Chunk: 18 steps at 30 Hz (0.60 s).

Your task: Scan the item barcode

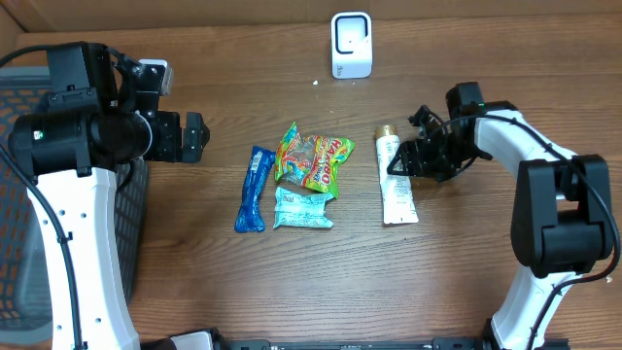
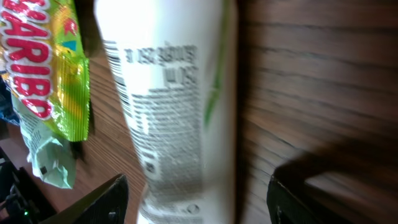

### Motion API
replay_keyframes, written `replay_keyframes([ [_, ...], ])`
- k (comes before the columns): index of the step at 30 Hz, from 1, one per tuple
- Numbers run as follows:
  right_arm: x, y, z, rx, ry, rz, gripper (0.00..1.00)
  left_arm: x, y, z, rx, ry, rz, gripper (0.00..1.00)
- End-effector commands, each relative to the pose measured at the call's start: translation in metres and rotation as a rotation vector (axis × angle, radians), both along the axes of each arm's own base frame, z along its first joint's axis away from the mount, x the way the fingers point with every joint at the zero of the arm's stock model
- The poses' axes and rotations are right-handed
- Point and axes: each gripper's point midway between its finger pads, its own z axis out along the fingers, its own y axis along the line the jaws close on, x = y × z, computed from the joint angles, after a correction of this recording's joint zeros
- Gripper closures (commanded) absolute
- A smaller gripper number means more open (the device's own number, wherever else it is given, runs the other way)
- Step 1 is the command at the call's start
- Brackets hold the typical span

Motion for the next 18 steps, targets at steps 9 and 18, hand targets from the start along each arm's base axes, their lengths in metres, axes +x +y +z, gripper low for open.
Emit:
replay_keyframes([
  [9, -0.018, -0.006, -0.041, -0.044, -0.003, 0.027, 0.33, 0.001, -0.001, 0.003, -0.004, -0.010, -0.008, 0.00],
  [18, -0.036, -0.007, -0.051, -0.051, 0.083, -0.029, 0.41, 0.001, -0.001, 0.003, -0.004, -0.010, -0.008, 0.00],
])
